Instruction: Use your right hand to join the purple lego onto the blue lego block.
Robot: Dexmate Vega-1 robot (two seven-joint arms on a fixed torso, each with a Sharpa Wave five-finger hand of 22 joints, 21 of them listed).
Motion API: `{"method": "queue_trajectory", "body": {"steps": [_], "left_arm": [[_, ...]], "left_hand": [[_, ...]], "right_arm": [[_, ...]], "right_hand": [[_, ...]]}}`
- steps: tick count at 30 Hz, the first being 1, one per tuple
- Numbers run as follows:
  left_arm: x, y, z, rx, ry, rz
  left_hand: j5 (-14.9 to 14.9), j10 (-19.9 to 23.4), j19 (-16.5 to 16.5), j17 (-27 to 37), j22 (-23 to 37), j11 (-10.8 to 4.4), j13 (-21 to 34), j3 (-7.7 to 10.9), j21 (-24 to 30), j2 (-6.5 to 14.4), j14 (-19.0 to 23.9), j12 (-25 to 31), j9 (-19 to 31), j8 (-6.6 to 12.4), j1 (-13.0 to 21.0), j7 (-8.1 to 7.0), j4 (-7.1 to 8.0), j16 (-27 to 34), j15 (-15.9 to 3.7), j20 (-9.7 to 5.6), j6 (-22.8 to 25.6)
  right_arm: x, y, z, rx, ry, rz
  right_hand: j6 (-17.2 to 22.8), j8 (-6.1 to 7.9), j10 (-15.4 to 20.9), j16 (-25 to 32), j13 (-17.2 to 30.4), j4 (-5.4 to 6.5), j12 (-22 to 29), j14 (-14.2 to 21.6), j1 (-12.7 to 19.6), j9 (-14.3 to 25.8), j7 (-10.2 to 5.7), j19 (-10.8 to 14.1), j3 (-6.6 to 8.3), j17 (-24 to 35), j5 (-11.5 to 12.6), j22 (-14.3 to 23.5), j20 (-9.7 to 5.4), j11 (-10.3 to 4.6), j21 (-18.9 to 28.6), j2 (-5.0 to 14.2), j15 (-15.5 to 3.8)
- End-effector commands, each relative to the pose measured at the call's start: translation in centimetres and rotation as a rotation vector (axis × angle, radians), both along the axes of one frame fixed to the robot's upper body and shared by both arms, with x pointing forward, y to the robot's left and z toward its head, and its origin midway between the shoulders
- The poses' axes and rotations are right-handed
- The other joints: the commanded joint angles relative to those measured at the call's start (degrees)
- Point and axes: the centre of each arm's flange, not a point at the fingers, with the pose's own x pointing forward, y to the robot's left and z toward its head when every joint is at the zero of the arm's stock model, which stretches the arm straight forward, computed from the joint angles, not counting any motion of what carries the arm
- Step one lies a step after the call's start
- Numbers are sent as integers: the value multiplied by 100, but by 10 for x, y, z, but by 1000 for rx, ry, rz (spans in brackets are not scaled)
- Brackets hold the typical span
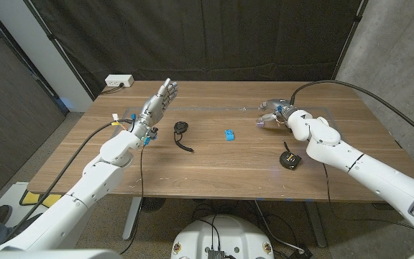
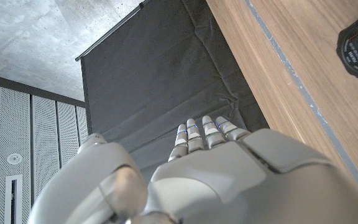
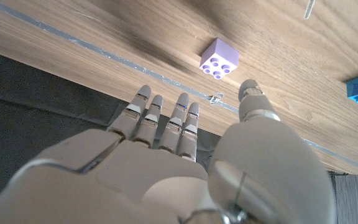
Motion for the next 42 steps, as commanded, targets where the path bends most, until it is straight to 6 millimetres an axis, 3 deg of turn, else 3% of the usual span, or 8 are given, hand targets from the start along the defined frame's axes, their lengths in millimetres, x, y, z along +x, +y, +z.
{"method": "queue_trajectory", "body": {"steps": [1,9,22,29,35,42], "left_arm": [[3,1,0,1,4,4],[6,1,-1,-5,11,2],[12,1,0,-8,7,-3],[15,1,2,-2,9,-10],[16,1,2,0,15,-11],[14,3,4,6,14,-8]], "left_hand": [[37,52,-18,20,15,-31,30,-17,14,10,63,-3,14,-10,27,2,-14,-5,-12,62,38],[35,63,-20,20,15,-27,30,-25,13,16,64,-5,14,-13,31,-9,-14,-9,-8,73,46],[30,65,-19,21,16,-17,31,-48,13,31,72,-19,15,-15,37,-11,-13,-15,-10,89,83],[28,72,-19,22,17,-32,31,-58,12,36,73,-21,16,-17,40,-12,-13,-17,-8,102,94],[26,81,-14,22,17,-30,31,-66,14,40,75,-21,16,-17,42,-8,-13,-18,-11,109,106],[23,81,-16,22,17,-26,32,-75,13,44,76,-26,16,-17,44,-12,-12,-20,-16,116,121]], "right_arm": [[11,2,-5,-26,26,-20],[15,2,1,-60,45,-25],[13,9,0,-102,62,-43],[12,10,-6,-102,58,-45],[13,11,-6,-100,53,-43],[13,13,-8,-102,48,-41]], "right_hand": [[-40,8,30,25,14,21,19,72,103,20,-61,71,49,17,41,18,11,-39,25,11,-11],[131,35,217,34,6,41,59,234,187,23,-154,162,89,17,35,21,-1,-273,40,9,-191],[248,52,337,44,2,58,80,381,227,29,-207,265,114,15,21,24,82,-332,64,13,-207],[380,85,403,60,4,64,88,509,263,37,-265,338,137,15,12,26,119,-433,79,21,-158],[558,130,501,48,7,76,101,613,290,56,-372,456,151,13,-3,30,108,-470,102,11,-374],[705,168,557,40,4,84,104,687,301,67,-446,520,156,10,-10,32,81,-451,111,0,-430]]}}
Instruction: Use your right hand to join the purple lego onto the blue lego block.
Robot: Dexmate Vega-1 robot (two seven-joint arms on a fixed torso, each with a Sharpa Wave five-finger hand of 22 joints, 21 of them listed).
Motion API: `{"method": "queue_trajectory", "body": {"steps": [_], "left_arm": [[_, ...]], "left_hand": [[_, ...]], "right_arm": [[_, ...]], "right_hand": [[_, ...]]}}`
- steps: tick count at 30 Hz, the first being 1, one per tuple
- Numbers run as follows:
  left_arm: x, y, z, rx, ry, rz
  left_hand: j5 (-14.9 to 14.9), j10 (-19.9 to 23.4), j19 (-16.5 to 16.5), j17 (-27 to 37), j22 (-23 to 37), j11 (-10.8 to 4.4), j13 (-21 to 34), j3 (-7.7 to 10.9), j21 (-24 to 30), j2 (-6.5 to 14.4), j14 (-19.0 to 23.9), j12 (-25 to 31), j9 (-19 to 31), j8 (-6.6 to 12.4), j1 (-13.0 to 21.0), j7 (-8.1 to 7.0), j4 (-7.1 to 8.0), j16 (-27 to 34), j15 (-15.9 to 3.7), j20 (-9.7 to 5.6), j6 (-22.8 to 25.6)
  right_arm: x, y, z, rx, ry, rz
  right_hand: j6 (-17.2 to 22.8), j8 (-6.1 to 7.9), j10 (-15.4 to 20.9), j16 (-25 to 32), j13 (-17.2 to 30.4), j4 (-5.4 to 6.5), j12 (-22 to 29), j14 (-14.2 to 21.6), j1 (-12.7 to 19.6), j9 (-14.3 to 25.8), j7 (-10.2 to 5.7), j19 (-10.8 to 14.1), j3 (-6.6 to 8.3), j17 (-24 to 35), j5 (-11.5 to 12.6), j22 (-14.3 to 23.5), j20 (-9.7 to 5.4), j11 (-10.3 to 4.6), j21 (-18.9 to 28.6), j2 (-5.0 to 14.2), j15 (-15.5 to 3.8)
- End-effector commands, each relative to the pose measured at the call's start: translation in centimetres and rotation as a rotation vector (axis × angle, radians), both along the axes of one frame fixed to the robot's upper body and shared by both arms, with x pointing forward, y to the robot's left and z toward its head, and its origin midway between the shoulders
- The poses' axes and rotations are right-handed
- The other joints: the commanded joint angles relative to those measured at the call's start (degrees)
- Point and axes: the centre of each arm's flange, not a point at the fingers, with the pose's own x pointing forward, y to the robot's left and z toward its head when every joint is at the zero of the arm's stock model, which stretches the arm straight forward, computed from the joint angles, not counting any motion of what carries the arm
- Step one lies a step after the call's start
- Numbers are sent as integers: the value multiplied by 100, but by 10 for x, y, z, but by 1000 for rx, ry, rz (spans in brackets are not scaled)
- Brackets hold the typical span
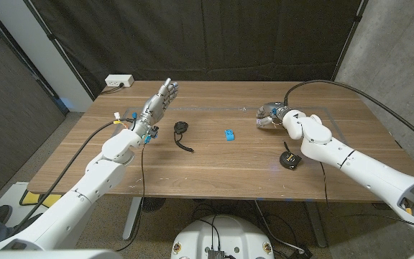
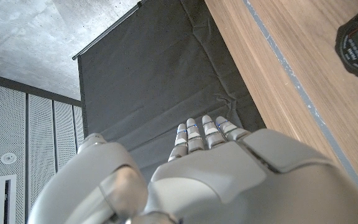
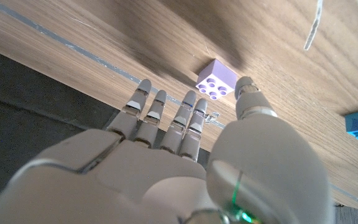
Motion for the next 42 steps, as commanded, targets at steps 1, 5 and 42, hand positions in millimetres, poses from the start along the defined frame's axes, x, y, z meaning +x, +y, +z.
{"method": "queue_trajectory", "body": {"steps": [1,5,42], "left_arm": [[0,2,2,9,4,1],[0,3,2,11,2,0],[3,6,4,23,15,-2]], "left_hand": [[23,53,-16,22,18,7,31,-37,13,30,45,-13,16,-17,30,-9,28,0,14,33,49],[22,60,-12,22,18,-5,32,-42,15,32,53,-12,16,-19,31,-9,28,1,12,37,51],[11,71,-7,23,20,-1,33,-96,15,51,73,-26,17,-33,37,-17,31,-2,2,79,82]], "right_arm": [[1,3,-3,-3,-9,1],[2,2,-2,-5,-18,7],[7,6,-11,-61,-96,-12]], "right_hand": [[121,37,77,18,20,6,44,102,49,12,-34,89,31,12,-7,34,-35,-26,46,-2,-83],[220,53,236,48,21,-12,82,287,133,17,-87,209,78,7,0,35,-58,-54,74,27,-74],[1111,291,1298,106,45,11,190,1262,562,45,-175,831,273,10,-16,49,-240,-124,157,166,-431]]}}
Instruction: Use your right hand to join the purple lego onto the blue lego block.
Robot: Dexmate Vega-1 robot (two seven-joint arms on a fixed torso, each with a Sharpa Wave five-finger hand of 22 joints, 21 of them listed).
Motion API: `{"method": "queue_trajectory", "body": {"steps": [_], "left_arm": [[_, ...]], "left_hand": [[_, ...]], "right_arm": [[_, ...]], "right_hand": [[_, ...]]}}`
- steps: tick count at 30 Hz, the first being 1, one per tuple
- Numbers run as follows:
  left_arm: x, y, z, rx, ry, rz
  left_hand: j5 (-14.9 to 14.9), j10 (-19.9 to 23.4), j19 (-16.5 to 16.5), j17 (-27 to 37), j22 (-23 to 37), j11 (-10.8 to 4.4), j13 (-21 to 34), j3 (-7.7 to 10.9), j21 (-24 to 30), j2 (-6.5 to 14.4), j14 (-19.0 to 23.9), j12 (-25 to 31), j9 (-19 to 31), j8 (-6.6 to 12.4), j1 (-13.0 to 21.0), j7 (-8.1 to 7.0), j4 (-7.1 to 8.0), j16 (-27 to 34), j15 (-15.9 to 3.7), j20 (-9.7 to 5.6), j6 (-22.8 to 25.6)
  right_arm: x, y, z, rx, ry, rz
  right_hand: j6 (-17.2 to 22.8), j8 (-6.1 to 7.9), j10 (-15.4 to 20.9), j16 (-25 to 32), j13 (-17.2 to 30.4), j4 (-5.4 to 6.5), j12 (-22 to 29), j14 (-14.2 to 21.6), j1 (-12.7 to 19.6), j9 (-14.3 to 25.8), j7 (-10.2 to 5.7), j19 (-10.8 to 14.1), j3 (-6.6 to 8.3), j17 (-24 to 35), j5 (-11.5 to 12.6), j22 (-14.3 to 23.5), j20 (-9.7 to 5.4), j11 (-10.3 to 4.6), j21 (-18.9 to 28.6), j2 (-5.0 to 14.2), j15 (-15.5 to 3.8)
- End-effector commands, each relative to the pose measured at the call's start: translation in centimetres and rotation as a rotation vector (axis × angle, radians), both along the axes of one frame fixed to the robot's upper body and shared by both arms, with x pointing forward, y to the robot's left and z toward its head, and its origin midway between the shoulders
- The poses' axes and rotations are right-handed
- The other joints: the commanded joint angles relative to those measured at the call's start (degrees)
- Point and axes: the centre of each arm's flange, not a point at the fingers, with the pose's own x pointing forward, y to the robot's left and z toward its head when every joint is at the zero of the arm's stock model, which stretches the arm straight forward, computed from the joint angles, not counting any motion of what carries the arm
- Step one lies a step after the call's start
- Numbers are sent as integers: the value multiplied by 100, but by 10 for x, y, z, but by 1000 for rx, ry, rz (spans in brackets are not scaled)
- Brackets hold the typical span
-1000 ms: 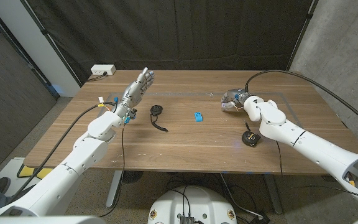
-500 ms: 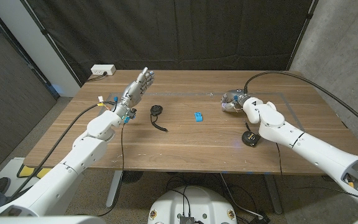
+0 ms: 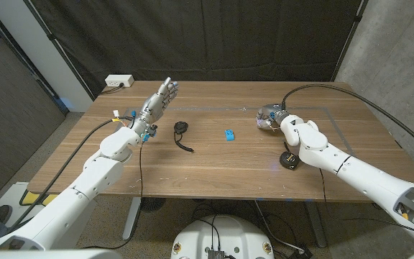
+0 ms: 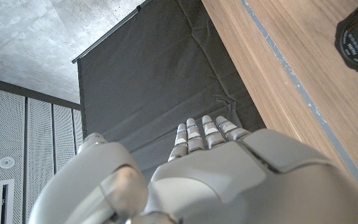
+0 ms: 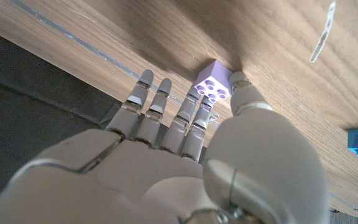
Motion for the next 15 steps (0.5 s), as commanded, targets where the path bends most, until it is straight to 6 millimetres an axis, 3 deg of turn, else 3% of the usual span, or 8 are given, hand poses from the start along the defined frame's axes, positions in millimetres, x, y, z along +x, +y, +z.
{"method": "queue_trajectory", "body": {"steps": [1,15], "left_arm": [[1,1,-1,1,8,2],[5,-1,0,6,14,2]], "left_hand": [[11,61,-9,23,20,2,33,-25,14,29,60,-27,18,-10,16,18,6,-4,-8,18,53],[7,45,-9,24,20,8,34,-47,14,36,54,-39,18,-14,21,17,6,-9,-9,23,65]], "right_arm": [[3,2,3,-18,-22,1],[0,7,11,-29,-33,11]], "right_hand": [[129,56,125,67,27,3,32,187,72,19,-5,101,47,8,-17,21,4,-1,27,27,-340],[424,122,403,70,14,28,18,517,110,3,-8,226,54,-4,-45,29,122,-3,31,57,-468]]}}
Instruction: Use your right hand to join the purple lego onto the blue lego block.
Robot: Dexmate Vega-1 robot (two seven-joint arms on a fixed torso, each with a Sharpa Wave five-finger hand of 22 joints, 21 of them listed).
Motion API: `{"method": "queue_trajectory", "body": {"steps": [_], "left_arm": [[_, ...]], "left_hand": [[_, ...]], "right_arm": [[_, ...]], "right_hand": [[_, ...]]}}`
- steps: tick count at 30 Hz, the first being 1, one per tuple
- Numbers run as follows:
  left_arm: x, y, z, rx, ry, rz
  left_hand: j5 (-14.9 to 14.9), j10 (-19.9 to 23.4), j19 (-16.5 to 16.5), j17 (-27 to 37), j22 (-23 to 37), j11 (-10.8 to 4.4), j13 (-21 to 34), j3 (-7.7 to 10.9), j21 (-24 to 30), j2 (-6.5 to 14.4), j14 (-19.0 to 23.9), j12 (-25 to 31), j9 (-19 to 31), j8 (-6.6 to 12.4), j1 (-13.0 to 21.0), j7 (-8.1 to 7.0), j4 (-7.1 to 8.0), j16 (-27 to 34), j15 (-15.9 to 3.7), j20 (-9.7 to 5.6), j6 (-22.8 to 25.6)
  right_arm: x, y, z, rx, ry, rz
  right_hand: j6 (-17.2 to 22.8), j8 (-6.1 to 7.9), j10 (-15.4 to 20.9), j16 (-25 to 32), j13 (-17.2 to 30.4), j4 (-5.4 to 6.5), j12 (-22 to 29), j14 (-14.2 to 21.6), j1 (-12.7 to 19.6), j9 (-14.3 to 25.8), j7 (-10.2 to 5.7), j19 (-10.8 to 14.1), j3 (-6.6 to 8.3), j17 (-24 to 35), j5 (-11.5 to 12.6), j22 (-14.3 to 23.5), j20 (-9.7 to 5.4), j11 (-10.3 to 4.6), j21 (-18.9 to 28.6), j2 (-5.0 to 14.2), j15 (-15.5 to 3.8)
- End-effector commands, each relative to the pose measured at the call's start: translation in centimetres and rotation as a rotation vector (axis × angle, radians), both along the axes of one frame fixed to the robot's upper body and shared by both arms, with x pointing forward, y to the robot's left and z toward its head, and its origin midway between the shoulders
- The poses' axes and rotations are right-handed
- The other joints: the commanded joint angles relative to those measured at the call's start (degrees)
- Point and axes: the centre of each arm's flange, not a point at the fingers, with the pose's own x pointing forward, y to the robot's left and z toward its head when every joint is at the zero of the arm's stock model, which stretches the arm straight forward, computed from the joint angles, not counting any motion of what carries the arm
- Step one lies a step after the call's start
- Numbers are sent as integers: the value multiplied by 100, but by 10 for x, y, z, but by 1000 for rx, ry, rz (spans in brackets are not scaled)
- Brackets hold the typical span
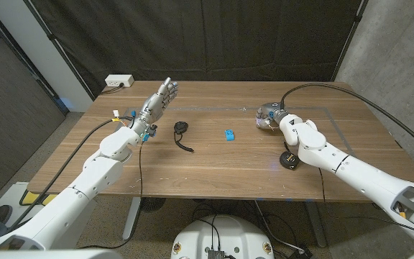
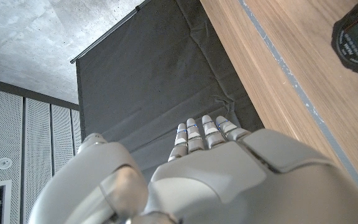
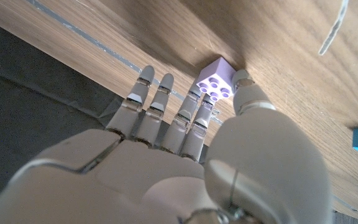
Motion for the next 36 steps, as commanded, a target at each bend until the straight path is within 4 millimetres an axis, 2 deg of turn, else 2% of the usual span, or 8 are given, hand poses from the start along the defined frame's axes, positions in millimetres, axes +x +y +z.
{"method": "queue_trajectory", "body": {"steps": [1,17,36], "left_arm": [[3,-2,0,4,7,1],[0,4,3,3,-1,21],[0,21,2,13,10,27]], "left_hand": [[7,48,-8,24,20,3,34,-44,14,37,55,-5,18,-14,21,-18,11,-9,-9,24,36],[2,52,-10,24,21,8,34,-64,13,46,62,-8,19,-17,28,-5,10,-9,6,34,48],[-3,35,-16,22,20,42,35,-91,9,44,64,-20,19,-31,54,9,-3,-12,27,38,29]], "right_arm": [[-2,3,6,-10,-12,4],[-12,15,18,-31,-42,44],[-57,46,29,-75,-97,152]], "right_hand": [[110,56,107,22,16,4,18,88,83,6,-16,88,32,11,4,29,31,-4,32,25,-436],[292,99,203,-12,10,14,-11,172,109,1,-19,89,43,8,-4,34,73,-7,12,50,-454],[349,105,228,-47,6,24,-36,154,103,-4,-21,88,35,10,-11,36,80,-8,2,53,-426]]}}
